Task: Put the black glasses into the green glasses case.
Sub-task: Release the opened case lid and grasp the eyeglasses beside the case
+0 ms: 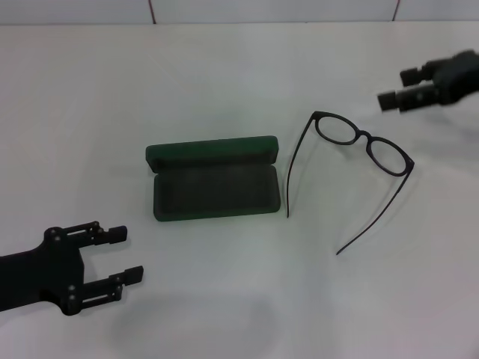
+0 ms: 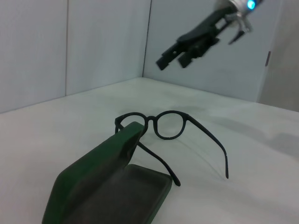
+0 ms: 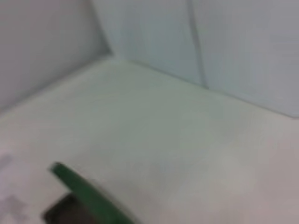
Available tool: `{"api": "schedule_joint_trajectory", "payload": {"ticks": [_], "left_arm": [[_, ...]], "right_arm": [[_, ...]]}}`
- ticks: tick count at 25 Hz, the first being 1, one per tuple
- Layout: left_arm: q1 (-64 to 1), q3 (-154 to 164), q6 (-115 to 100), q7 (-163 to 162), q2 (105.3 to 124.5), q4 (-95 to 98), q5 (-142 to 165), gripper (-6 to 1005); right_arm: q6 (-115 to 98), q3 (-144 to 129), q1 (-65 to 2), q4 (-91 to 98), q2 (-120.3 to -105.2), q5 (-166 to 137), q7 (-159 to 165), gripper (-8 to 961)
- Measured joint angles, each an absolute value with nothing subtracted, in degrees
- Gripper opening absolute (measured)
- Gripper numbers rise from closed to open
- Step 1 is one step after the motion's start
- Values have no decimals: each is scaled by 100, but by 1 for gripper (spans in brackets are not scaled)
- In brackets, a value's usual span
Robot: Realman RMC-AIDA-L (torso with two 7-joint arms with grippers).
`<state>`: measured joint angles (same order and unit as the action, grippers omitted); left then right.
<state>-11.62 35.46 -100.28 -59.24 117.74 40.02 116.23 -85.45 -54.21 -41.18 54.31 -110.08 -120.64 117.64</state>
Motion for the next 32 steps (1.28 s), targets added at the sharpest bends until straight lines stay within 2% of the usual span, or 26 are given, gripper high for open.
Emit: {"api": "schedule_joint_trajectory", "payload": {"ticks": [6,8,11,15,20,32], "left_arm": [[-1224,3584,-10029,-5921,11802,4008,11626,660],[-1246,3611,-10027,-5920,11803,4007,11627,660],[-1271,3614,-10025,-5919,11810,4001,11628,661],[-1276,3615,-10025,-5918,11813,4001,11628,661],[-1283,3621,-10021,-5915,11813,4002,11628,661],[-1258,3621,-10018,-5891,11812,3990,11628,661]], "right_arm": [[-8451,-5420,-5202,4844,-10901,-13579,12909,807],[-8364,-5419,-5475,4493,-10919,-13870,13027,806],[-8206,-5452,-5745,4110,-11052,-14179,13061,804],[-7933,-5578,-5863,3929,-11300,-14589,13103,801],[-7589,-5884,-5835,3845,-11485,-14723,13151,798],[-6954,-6038,-5869,3361,-11536,-14691,13169,790]]}}
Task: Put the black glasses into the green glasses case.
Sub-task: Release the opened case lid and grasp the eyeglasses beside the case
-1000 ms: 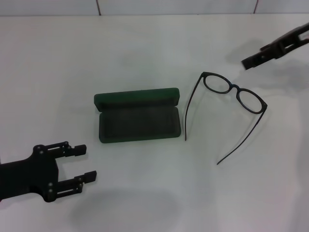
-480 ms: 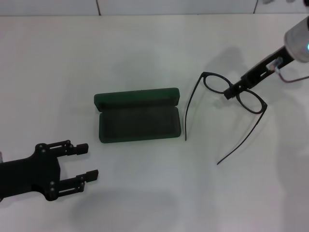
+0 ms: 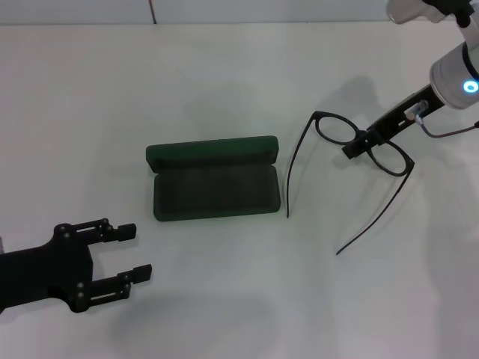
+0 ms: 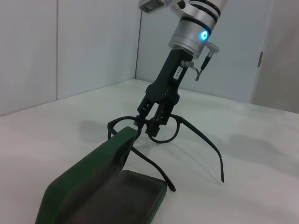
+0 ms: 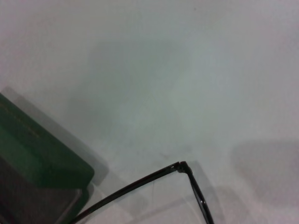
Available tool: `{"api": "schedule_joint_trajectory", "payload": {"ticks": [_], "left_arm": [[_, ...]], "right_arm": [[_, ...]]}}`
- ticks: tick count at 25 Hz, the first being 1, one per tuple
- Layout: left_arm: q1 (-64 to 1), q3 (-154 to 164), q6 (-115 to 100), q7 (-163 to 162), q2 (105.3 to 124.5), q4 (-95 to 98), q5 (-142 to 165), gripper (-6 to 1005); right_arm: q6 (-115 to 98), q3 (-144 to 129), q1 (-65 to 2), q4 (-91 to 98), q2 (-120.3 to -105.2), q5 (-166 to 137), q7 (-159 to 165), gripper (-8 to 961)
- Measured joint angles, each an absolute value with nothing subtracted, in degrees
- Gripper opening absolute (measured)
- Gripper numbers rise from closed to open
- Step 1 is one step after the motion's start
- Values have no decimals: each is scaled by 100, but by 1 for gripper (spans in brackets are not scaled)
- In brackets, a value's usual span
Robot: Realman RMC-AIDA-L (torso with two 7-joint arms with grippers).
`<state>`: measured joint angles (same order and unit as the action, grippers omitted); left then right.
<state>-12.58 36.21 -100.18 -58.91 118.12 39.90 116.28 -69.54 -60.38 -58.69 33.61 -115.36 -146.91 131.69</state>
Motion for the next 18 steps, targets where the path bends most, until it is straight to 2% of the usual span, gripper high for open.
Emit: {"api": "schedule_joint_trajectory", "payload": {"ticks": [6,18], "left_arm": [[-1270,3621,-10013,-5887,11812,3990,11628,661],[-1264,3621,-10001,-5879,11812,3990,11635,661]], "right_arm": [[-6952,-6057,-5891,3385,-11539,-14714,13172,786],[-6909,-6366,-6030,3350,-11540,-14733,13245,293]]}}
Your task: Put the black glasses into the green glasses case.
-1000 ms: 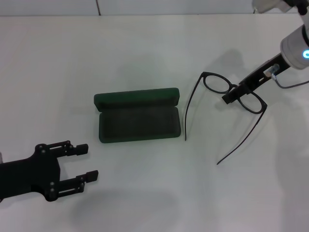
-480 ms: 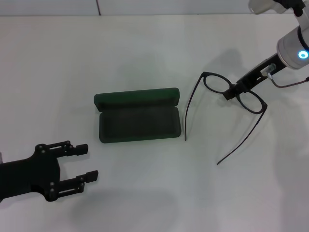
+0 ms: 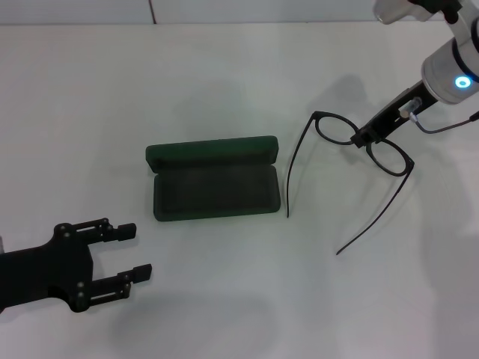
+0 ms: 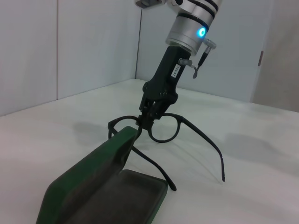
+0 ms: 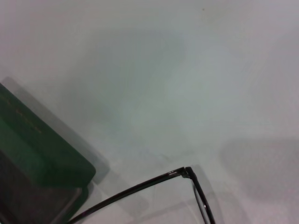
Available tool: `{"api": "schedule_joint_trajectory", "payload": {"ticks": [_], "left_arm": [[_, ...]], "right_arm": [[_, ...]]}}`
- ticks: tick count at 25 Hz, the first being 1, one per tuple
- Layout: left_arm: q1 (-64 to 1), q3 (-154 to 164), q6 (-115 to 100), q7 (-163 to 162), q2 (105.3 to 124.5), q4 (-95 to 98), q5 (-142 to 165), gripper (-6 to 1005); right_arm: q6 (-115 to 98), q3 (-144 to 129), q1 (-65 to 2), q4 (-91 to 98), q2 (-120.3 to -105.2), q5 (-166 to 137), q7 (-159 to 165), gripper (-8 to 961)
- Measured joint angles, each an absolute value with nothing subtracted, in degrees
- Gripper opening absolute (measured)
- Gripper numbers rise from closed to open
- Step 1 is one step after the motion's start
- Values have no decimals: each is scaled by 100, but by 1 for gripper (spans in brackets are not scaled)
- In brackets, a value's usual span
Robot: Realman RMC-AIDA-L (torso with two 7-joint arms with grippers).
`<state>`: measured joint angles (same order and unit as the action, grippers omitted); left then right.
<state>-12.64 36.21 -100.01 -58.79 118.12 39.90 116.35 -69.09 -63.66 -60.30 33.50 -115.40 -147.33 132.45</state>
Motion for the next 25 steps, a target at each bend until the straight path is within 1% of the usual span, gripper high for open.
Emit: {"api": "schedule_joint_trajectory", "payload": {"ticks": [4,12,17,20,25], "left_arm": [[-1272,3621,-10001,-5879,11812,3998,11637,661],[-1274,3621,-10002,-5880,11813,4008,11637,662],[-1272,3619,-10006,-5880,11812,4004,11637,662],[-1258,3608,-10017,-5879,11813,3999,11637,662],[-1233,3581,-10149,-5914,11813,3999,11605,662]], "right_arm": [[-6925,-6454,-6063,3348,-11540,-14737,13331,143],[-7019,-6588,-6073,3395,-11523,-14747,13394,51],[-7323,-6582,-5890,3829,-11477,-14752,13385,52],[-7497,-6555,-5564,4463,-11452,-14702,13362,53],[-7749,-6472,-4730,5714,-11394,-14395,13135,54]]}}
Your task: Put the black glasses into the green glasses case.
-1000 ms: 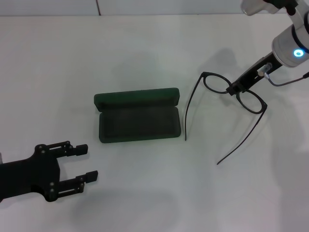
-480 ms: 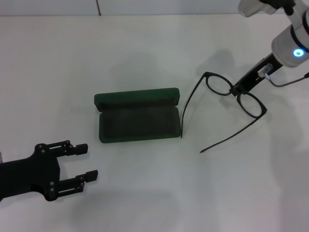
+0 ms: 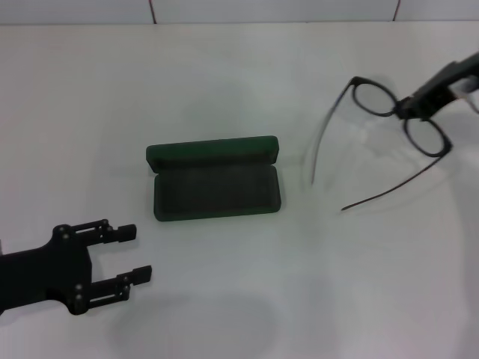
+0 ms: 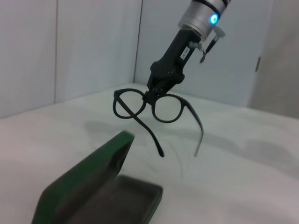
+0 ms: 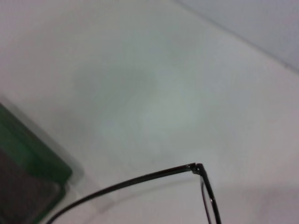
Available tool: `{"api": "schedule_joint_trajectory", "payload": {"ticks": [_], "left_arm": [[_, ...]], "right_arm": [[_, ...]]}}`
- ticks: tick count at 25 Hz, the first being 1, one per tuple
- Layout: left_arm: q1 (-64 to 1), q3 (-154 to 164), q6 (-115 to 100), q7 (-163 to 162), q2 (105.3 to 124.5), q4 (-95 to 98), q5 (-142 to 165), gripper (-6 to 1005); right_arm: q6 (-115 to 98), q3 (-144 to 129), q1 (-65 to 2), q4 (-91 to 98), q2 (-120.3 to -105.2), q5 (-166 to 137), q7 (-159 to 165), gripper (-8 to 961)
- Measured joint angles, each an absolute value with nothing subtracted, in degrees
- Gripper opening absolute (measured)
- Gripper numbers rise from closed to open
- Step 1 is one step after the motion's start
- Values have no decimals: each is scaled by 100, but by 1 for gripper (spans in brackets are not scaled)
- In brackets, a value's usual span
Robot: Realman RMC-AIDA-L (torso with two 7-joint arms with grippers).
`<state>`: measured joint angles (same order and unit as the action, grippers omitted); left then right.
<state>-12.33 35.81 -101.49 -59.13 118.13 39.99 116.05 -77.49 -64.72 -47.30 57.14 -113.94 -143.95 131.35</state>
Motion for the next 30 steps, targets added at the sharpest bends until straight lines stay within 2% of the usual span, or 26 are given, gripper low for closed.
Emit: {"api": "schedule_joint_trajectory", "payload": {"ticks": [6,15,23,30], "left_arm": [[-1289,3583,-10434,-5986,11841,3996,11290,662],[-1593,3619,-10824,-5955,11891,3918,11229,656],[-1801,4039,-10845,-5968,11857,3628,11319,610],[-2053,4521,-10815,-5873,11940,3390,11309,558]], "right_arm": [[-8121,-5578,-3885,6328,-11491,-12911,11605,55],[-8712,-5205,-3250,5849,-11538,-10810,8851,57],[-8733,-5246,-3363,4653,-11538,-9262,7625,58],[-8966,-5345,-3905,3508,-11577,-8544,7003,60]]}}
